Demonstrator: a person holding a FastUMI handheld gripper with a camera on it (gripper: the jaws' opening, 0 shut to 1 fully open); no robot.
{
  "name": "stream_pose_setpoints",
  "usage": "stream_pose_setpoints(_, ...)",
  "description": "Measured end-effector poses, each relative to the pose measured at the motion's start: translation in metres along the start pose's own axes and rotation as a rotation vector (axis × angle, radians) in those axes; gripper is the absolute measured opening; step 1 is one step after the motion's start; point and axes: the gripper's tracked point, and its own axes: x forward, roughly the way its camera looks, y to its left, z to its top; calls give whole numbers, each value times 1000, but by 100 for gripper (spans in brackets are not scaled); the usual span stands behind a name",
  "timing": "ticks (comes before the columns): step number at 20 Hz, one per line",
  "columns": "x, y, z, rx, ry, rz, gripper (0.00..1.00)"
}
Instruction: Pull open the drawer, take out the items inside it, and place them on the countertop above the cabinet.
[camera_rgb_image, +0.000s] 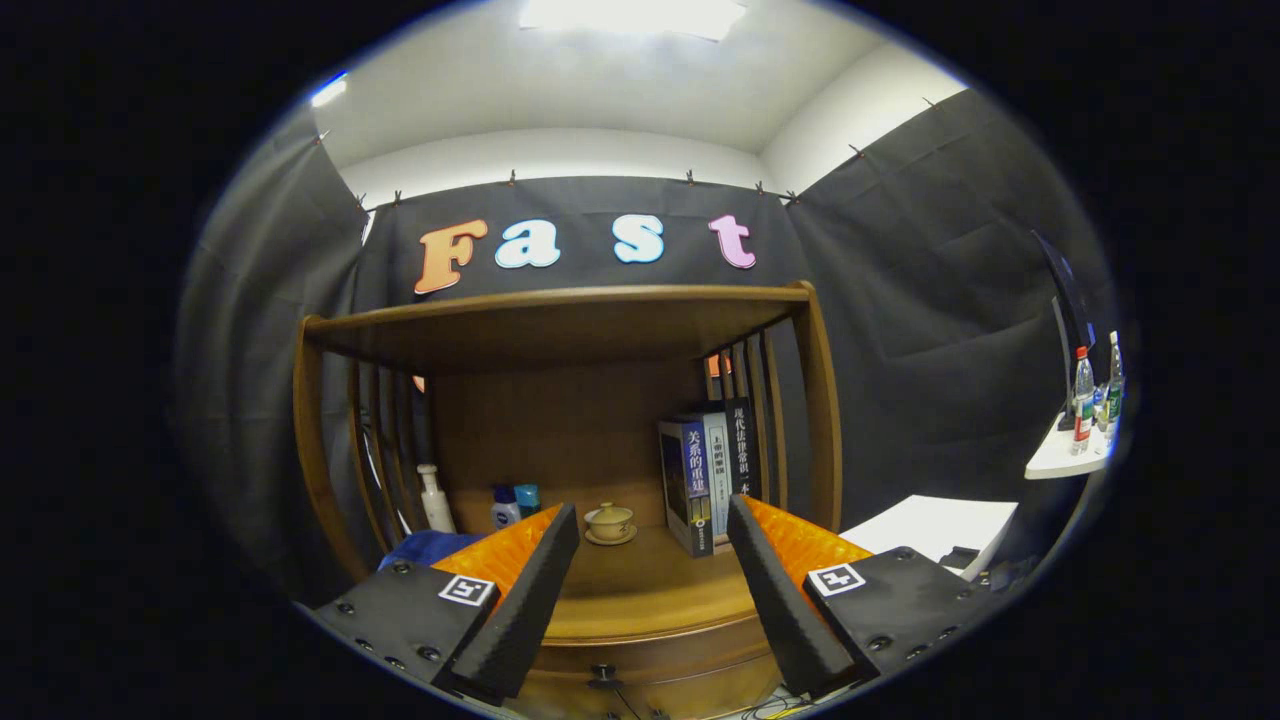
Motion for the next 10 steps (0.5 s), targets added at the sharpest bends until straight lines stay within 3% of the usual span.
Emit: stream_pose_setpoints(10, 27, 31, -210, 59, 182, 98, 98)
